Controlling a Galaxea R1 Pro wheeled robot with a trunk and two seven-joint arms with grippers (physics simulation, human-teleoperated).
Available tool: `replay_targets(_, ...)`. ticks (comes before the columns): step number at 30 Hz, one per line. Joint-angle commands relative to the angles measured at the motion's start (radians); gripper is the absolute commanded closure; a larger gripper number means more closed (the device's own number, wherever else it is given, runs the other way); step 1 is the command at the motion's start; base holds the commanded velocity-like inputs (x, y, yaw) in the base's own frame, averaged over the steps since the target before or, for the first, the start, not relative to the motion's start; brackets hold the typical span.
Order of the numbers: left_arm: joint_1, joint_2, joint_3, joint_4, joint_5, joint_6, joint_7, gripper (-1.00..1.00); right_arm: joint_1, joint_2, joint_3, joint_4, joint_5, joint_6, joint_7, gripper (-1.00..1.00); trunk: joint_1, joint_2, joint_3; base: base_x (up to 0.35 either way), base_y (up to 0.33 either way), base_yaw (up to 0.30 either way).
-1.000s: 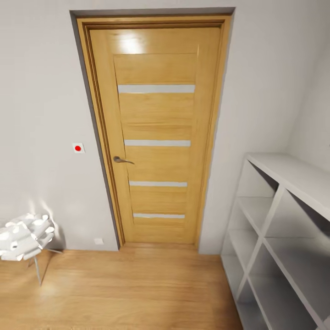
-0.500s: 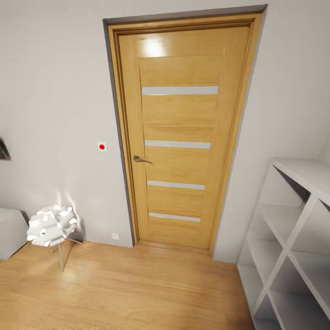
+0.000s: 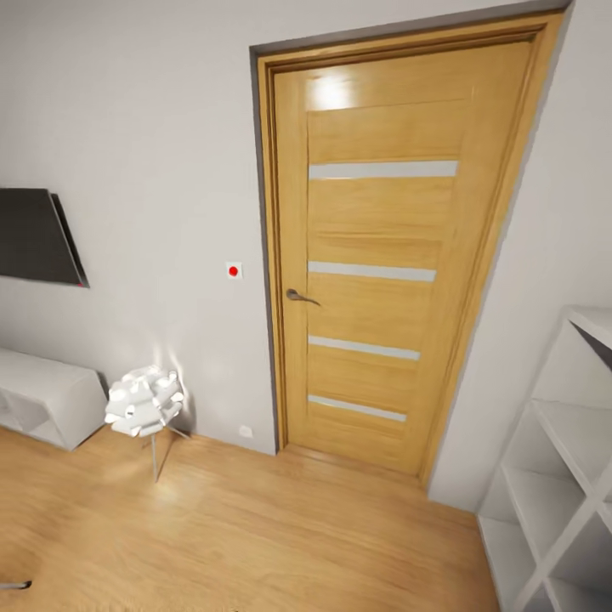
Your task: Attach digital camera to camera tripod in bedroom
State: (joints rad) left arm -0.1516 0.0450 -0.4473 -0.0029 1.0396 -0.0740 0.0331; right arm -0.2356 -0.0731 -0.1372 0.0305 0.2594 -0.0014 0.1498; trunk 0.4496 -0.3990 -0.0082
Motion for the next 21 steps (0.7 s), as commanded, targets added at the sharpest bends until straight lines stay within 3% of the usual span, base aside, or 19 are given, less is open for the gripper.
replay_targets(1, 0.0, 0.0, -0.008, 0.0, 0.004, -0.002, 0.001, 1.0, -0.001, -0.001, -0.009, 0.002, 0.017, 0.0, 0.002, -1.0, 0.0, -0.001, 0.0, 0.0, 0.0, 0.3)
replay_targets(21, 0.0, -0.001, -0.008, 0.0, 0.007, -0.004, -0.001, 1.0, -0.001, 0.0, -0.009, 0.002, 0.032, 0.0, 0.002, -1.0, 0.0, -0.001, 0.009, 0.0, 0.0, 0.3)
